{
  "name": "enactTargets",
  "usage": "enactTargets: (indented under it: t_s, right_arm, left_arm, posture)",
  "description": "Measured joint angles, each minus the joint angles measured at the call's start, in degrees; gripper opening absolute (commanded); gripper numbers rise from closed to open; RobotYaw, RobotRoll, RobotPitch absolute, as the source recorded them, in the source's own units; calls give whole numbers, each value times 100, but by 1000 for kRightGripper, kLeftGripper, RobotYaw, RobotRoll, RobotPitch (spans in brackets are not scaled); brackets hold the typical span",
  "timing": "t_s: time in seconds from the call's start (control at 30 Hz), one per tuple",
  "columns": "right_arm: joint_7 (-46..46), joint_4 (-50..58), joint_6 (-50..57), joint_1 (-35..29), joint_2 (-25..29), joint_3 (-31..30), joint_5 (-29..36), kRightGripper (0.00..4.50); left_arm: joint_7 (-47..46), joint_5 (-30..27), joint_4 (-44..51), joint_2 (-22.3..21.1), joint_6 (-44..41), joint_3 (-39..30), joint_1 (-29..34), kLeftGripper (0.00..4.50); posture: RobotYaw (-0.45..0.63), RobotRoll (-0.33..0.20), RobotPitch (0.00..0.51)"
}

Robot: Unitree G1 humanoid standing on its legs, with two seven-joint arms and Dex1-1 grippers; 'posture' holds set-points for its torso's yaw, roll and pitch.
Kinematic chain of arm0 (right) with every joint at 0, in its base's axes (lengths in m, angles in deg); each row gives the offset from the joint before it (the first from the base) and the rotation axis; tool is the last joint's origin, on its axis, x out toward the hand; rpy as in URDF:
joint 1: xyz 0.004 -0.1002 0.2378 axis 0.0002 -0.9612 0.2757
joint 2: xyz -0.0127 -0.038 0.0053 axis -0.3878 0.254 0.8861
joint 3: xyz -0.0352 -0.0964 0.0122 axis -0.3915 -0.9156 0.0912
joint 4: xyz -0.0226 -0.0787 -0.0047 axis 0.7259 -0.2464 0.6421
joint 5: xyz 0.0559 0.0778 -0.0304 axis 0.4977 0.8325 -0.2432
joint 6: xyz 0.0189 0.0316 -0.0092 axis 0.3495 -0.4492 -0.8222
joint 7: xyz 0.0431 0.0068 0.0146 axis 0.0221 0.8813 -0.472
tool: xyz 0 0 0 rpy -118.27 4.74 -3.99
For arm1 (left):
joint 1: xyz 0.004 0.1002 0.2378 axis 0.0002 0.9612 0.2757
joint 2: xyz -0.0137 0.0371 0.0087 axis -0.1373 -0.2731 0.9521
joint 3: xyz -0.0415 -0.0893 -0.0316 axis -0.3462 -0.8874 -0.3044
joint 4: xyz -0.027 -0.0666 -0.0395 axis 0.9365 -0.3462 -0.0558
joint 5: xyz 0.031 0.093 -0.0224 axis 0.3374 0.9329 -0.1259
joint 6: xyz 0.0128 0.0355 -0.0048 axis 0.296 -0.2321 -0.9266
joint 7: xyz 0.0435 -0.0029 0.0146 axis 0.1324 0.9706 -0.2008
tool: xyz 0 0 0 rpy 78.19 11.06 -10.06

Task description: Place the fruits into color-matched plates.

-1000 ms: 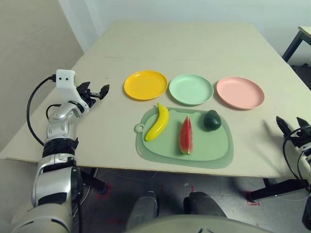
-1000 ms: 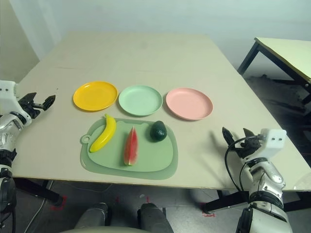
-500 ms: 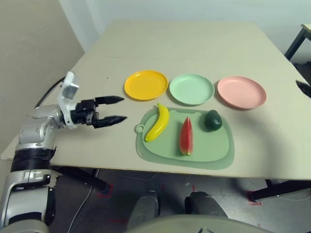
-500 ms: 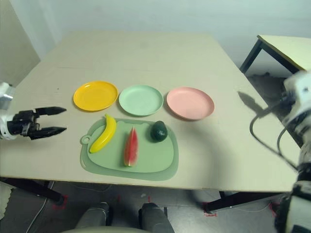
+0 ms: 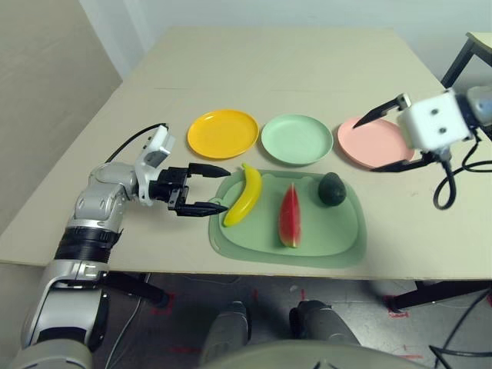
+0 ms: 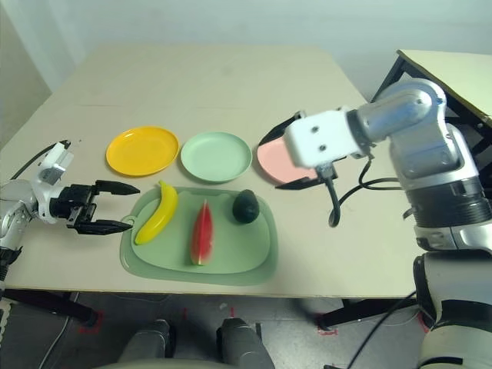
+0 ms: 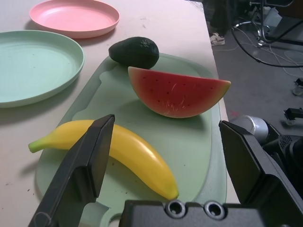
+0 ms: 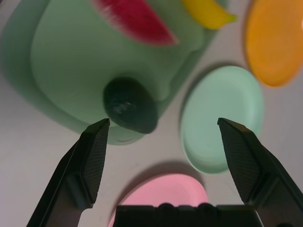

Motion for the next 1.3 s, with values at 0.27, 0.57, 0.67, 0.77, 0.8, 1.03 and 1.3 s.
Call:
enactTargets:
  t_s: [0.27, 0.57, 0.67, 0.77, 0.8, 1.03, 1.3]
  right_arm:
    - [20, -1261, -1437, 688, -337, -1257, -743, 4482]
    - [-38, -2329, -1869, 731, -1485, -1320, -1404, 4482]
    - [-71, -2557, -2048, 732, -1678, -1319, -1543, 4482]
    - [-27, -2697, -2213, 732, -1770, -1319, -1627, 4482]
    - [-15, -2740, -2280, 732, -1782, -1319, -1653, 4482]
    - [-13, -3270, -2743, 846, -1810, -1329, -2090, 4482]
    - [-10, -3790, -2737, 906, -2044, -1342, -2342, 4482]
  left_arm:
    - [-353, -14, 242, 1, -68, -40, 296, 4500]
    - [-810, -9, 440, 119, -70, -101, 318, 4500]
    - [-820, -4, 439, 90, -54, -104, 321, 4500]
    - [-819, -3, 436, 34, -39, -106, 321, 4500]
    - [-819, -3, 437, 22, -37, -107, 321, 4500]
    - [-851, -11, 509, -47, -38, -114, 405, 4500]
    - [-906, -12, 610, -59, 27, -131, 435, 4500]
  posture:
    - [25, 0, 75]
    - [49, 0, 85]
    - [60, 0, 90]
    - [65, 0, 92]
    - [65, 0, 93]
    - [76, 0, 94]
    - [96, 0, 90]
